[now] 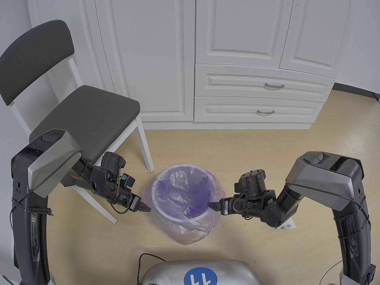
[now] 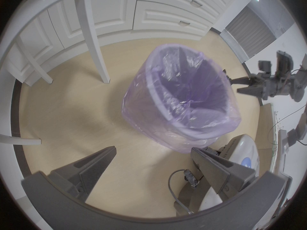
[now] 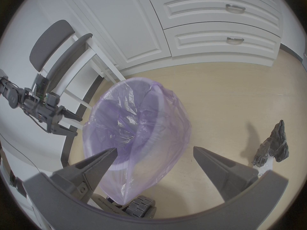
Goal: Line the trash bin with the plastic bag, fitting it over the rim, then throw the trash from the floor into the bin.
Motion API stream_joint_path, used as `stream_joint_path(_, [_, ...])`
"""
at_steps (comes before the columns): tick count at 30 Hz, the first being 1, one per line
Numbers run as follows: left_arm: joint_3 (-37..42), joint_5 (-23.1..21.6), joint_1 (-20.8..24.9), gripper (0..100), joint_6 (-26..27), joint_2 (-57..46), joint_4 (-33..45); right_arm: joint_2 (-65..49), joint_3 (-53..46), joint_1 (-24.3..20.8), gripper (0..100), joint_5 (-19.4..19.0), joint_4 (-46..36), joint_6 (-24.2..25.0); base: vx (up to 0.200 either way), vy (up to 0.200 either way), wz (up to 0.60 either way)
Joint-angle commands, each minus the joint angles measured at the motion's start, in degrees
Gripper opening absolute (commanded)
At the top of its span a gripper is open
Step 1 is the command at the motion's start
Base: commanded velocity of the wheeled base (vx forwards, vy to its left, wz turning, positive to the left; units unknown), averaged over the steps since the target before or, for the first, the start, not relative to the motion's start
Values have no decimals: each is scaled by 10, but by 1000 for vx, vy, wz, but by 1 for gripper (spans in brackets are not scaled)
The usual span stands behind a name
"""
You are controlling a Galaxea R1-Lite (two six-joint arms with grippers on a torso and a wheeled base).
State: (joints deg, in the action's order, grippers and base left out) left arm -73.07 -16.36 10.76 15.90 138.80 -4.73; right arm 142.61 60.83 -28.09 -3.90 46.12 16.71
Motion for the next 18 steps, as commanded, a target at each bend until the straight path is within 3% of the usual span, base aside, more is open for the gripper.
stream_joint_path(1, [12,-9,2,100,-1,-36,-2,29,14,1,100,0,-2,1,0,0,0])
stream_joint_path(6, [11,-22,40,100,-32,-34,-7,24,1,-3,100,-1,-9,-5,0,0,0])
stream_joint_path(11, [-2,-10,72,100,-125,-16,-51,21,-18,-21,100,-1,-9,-5,0,0,0])
stream_joint_path(16, [-28,-2,73,100,-135,6,-56,24,-25,-29,100,-1,-6,-4,0,0,0])
stream_joint_path(18, [-71,22,73,100,-133,38,-48,25,-25,-27,100,-2,-7,-4,0,0,0])
